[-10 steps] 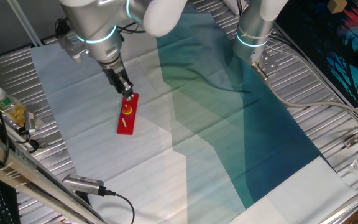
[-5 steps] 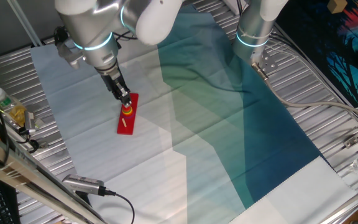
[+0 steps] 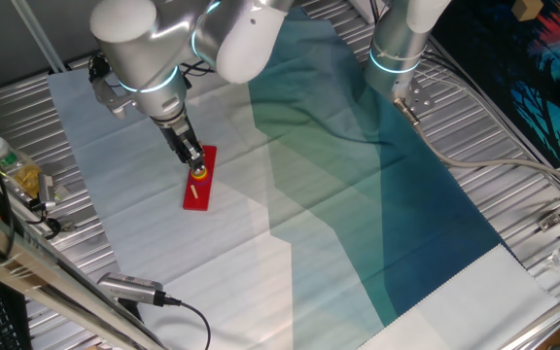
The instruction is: Take out one Hanoi block and throw it aside
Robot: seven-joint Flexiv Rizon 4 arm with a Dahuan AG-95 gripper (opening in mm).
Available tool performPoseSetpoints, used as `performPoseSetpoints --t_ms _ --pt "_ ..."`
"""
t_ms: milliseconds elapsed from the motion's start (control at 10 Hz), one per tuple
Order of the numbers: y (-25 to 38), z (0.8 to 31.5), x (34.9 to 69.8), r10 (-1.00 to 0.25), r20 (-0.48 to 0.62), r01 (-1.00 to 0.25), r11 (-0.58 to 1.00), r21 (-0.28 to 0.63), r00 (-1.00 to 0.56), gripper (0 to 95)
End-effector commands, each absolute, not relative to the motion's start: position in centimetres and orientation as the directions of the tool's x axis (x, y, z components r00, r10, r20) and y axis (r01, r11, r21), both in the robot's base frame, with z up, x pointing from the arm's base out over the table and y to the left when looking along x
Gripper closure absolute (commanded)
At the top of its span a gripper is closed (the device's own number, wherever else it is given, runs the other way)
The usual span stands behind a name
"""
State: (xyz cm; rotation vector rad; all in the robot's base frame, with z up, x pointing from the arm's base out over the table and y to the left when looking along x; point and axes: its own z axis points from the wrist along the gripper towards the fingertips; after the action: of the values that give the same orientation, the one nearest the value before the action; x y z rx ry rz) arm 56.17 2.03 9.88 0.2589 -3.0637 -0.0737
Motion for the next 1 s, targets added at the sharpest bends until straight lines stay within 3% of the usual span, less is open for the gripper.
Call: performPoseSetpoints --t_ms 100,400,600,1000 --pt "1.9 9.5 56.2 -0.155 0.065 -0.151 0.987 0.054 -0.986 57.0" --pt "1.6 8.7 55.9 -0.161 0.062 -0.158 0.986 0.053 -0.985 57.0" --pt "1.6 8.6 55.9 -0.182 0.069 -0.184 0.983 -0.022 -0.981 57.0" --pt "1.5 8.0 55.8 -0.186 0.073 -0.189 0.981 -0.039 -0.98 57.0"
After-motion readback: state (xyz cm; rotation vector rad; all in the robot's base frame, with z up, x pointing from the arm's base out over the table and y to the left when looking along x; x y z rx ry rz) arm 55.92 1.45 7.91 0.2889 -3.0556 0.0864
